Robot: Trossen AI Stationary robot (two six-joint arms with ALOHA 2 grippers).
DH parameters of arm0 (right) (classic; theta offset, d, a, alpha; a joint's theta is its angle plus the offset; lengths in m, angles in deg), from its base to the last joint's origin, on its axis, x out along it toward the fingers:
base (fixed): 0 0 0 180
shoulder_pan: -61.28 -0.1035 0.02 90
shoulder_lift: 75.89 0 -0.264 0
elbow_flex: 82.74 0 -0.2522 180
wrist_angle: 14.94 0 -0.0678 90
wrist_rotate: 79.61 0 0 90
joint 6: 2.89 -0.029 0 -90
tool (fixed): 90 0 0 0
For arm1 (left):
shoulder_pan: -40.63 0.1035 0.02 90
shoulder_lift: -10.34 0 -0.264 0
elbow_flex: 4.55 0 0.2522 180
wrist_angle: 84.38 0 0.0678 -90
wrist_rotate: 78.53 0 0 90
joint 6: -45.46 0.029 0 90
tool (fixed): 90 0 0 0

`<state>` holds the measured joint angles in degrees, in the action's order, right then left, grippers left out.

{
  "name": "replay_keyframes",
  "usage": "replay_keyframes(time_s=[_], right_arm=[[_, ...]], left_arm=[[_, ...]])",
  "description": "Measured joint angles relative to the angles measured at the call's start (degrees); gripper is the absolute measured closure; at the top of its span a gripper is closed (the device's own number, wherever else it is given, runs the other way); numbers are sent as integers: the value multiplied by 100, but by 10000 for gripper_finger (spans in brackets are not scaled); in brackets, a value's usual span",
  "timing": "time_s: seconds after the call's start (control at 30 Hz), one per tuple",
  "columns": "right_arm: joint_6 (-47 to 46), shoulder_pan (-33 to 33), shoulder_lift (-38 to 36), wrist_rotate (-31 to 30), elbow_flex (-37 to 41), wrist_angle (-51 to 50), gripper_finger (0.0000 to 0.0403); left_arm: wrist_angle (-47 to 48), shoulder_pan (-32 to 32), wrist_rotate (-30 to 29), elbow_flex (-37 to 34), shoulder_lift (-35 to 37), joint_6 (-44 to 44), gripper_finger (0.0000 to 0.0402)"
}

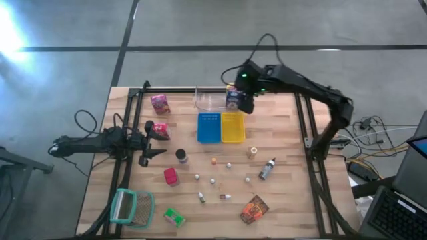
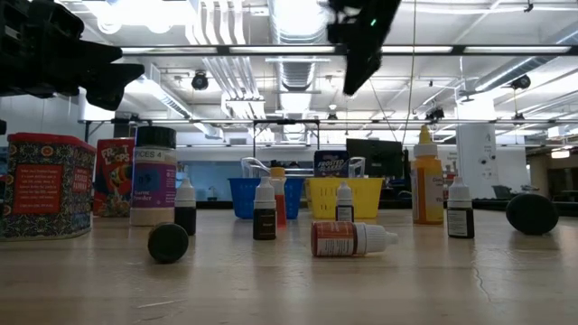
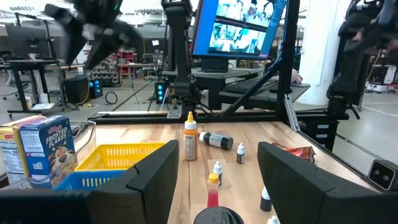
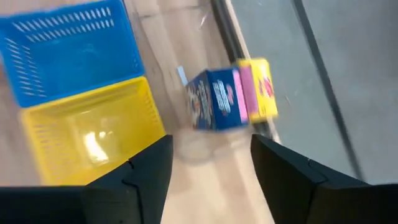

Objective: Pick & Place Kitchen Items
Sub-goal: Put the green cereal box into the transparent bin

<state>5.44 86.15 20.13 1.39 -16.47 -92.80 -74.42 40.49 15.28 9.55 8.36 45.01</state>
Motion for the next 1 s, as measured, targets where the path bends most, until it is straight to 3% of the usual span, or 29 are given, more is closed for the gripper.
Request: replay_keyframes(time_s=[0.23,0.47,0.73,1.0], right_arm=[[-1003,-318,-1224,6,230,-646,270],[-1267,-516,-2862,-3,1715,-380,385],[-955,-512,-4705,-157,3445,498,386],[-1010,-509,-5981,-163,4421,610,392]], left_arm=[[0,1,0,0,0,0,176],[0,1,0,0,-1,-1,176],[0,1,-2,0,-1,1,176],[1,0,-2,0,-1,0,176]])
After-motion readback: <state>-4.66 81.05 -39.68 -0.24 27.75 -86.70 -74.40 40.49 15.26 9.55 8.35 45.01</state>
